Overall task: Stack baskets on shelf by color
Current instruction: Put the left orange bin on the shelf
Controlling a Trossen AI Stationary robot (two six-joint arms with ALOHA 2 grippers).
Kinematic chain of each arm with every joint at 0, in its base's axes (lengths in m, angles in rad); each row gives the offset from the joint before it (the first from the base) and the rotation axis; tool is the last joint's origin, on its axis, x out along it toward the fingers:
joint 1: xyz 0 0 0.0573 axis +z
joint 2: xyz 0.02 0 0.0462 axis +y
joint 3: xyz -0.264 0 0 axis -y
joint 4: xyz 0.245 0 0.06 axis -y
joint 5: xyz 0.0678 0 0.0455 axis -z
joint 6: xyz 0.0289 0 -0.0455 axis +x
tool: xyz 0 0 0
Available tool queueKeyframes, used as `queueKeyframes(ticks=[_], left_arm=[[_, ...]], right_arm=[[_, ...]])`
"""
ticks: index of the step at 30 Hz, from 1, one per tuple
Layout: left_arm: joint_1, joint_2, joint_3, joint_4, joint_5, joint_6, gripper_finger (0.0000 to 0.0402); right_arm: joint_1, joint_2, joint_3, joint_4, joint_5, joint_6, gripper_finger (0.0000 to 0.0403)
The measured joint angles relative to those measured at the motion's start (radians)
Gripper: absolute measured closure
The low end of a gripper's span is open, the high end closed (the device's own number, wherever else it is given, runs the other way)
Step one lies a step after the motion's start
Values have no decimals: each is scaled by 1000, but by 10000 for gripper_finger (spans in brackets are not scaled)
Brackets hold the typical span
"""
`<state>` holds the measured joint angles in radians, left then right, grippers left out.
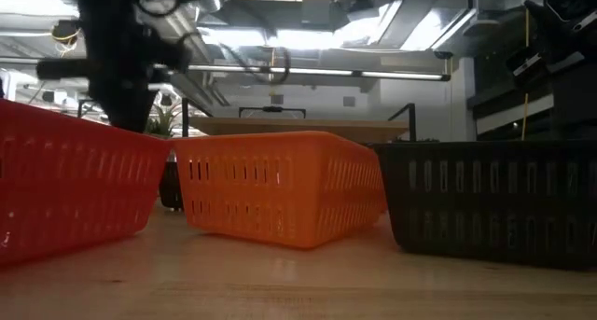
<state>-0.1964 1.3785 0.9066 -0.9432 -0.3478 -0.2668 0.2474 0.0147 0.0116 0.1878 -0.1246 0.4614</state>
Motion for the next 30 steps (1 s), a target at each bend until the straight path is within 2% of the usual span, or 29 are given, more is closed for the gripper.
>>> queueKeyframes(ticks=[5, 12, 21, 30], left_arm=[[-47, 0, 74, -4, 20, -13, 344], [-56, 9, 79, 25, 16, -20, 339], [-69, 9, 79, 1, 192, -123, 278], [-118, 9, 25, -5, 203, -165, 274]], right_arm=[[0, 0, 0, -7, 0, 1, 286], [0, 1, 0, -11, 0, 1, 286], [0, 1, 0, -49, 0, 2, 286], [0, 1, 0, -60, 0, 2, 286]])
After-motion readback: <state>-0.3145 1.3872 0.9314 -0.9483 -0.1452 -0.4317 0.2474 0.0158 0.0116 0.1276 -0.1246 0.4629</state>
